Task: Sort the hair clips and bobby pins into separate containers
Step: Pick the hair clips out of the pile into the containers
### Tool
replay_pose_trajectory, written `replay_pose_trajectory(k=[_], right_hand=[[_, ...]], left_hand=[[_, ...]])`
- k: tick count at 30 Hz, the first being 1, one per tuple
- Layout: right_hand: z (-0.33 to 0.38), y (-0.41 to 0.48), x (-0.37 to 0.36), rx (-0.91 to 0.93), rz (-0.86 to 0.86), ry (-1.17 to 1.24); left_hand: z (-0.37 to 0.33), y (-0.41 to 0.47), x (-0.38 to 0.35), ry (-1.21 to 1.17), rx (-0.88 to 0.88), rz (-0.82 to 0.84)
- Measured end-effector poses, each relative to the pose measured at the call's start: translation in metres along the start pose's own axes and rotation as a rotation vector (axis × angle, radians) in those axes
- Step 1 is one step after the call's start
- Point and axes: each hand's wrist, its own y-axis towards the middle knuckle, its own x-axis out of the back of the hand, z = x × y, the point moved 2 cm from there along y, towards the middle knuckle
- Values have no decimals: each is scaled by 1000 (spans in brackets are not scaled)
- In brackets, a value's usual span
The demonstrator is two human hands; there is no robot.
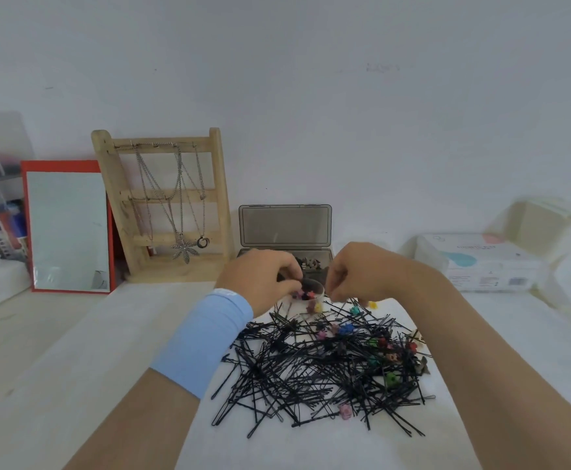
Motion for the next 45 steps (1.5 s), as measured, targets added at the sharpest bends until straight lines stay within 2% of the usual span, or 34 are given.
replay_pose_trajectory(k=[3,6,9,13,20,29,34,37,39,42,45], right_hand=[[0,-4,-9,-17,230,-95],[1,-4,-18,-18,296,-111],[2,-1,-21,-23,311,-161],[-5,-1,-20,-72,308,-164],[-5,-2,-16,-43,262,-70],[-2,-1,-24,-5,315,-72],[0,-4,-19,4,300,-78],[-1,-5,-10,8,222,-55],[-1,-1,-4,26,90,0],[0,7,-6,77,-158,85],[-2,10,-13,113,-182,160]], left_hand=[[-5,-2,-16,80,-56,28],[-15,-1,-18,49,-130,69],[-28,-4,-20,44,-192,227],[-37,-8,-31,172,-224,382],[-38,-6,-32,141,-187,410],[-28,-7,-28,44,-153,441],[-11,-1,-10,-149,-110,274],[2,2,-7,-210,-42,21],[8,3,-12,-229,9,-135],[13,2,-26,-246,54,-153],[15,0,-34,-150,17,-97]])
